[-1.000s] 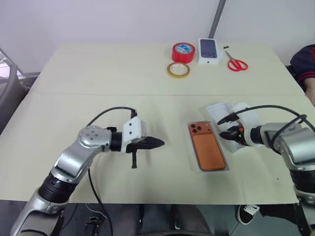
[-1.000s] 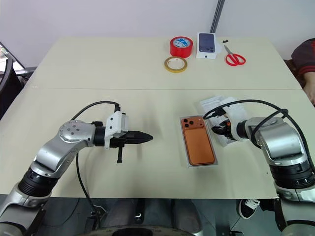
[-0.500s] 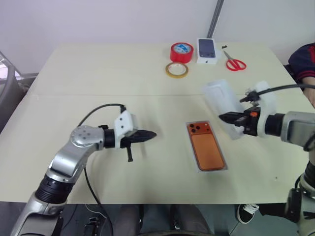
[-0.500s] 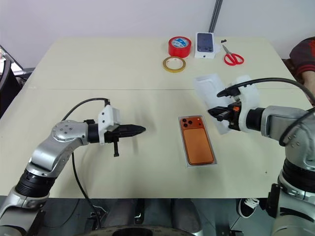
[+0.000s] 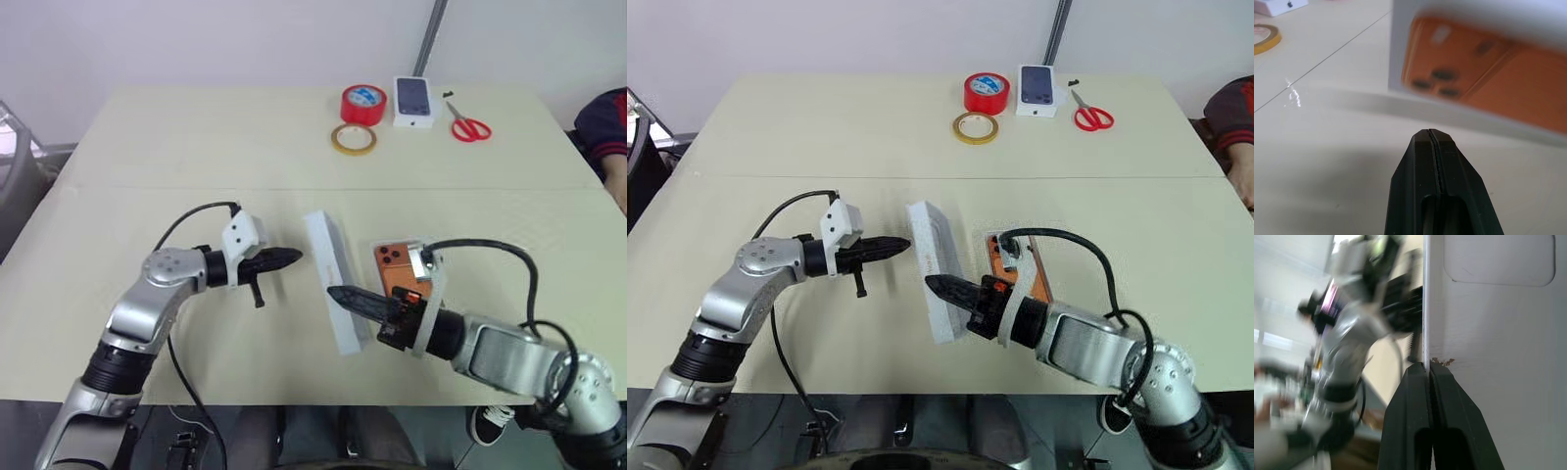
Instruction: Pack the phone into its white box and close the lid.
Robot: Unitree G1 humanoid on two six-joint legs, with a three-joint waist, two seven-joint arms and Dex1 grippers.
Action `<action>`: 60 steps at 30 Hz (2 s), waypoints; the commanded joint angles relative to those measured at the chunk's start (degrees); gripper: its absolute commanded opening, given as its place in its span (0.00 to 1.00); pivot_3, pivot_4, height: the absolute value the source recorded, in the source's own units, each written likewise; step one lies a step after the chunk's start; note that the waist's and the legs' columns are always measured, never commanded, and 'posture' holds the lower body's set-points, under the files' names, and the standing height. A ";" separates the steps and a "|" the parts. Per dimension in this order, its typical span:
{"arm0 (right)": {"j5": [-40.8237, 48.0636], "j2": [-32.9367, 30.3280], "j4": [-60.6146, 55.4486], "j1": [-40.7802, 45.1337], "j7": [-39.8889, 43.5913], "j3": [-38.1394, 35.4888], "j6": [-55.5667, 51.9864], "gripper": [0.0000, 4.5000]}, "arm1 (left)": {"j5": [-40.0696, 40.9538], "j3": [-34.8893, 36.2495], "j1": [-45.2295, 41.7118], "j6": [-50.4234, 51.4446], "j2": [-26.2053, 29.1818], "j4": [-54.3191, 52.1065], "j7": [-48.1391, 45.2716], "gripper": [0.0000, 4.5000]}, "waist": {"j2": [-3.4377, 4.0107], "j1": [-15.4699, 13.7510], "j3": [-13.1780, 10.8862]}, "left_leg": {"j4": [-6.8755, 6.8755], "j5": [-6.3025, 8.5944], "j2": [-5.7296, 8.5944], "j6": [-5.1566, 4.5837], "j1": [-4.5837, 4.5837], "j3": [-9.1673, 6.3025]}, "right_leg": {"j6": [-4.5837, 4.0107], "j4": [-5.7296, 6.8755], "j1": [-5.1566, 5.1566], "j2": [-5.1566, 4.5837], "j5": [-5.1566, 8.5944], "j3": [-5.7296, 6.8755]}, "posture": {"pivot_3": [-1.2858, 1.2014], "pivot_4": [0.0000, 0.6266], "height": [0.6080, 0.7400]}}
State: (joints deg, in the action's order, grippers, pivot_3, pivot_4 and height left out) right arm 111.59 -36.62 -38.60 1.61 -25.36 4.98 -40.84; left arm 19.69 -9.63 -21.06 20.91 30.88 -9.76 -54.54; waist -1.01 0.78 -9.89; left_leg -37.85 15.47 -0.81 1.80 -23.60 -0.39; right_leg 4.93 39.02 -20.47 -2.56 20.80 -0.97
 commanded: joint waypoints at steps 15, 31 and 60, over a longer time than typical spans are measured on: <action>-22.21 -35.65 14.50 16.52 19.93 -9.27 -19.08 0.58 | -7.27 -13.67 -13.31 -0.08 -19.62 11.23 3.28 0.00 | 0.13 -0.29 -0.02 | -0.06 0.06 -0.01 -0.12 -0.03 0.02 | -0.01 -0.03 0.01 0.06 0.00 -0.02 | 0.52 0.24 1.00; -59.22 -36.08 6.71 11.39 41.48 -5.68 -17.22 0.01 | -5.56 -12.60 -6.39 8.55 -4.53 -0.09 -3.39 0.00 | 0.29 -0.85 -0.01 | -0.07 0.06 -0.01 -0.10 0.00 0.03 | -0.01 0.00 -0.01 0.03 0.00 -0.07 | 0.52 0.24 1.00; -71.48 -27.53 3.46 8.45 50.11 -8.50 -24.26 0.01 | -5.61 -15.16 -11.79 11.33 -18.89 7.17 -0.59 0.00 | 0.29 -1.42 -0.02 | -0.14 0.07 0.02 -0.12 -0.01 0.04 | -0.01 0.02 0.01 0.05 0.00 -0.08 | 0.52 0.24 1.00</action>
State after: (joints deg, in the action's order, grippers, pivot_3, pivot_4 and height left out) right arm 40.34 -64.64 -33.20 9.82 23.66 -1.65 -65.59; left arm 13.07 -25.24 -32.07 32.36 13.08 -0.69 -55.28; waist -0.72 -0.63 -9.91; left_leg -37.99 15.54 -0.79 1.69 -23.61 -0.35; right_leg 4.92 39.04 -20.46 -2.51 20.80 -1.05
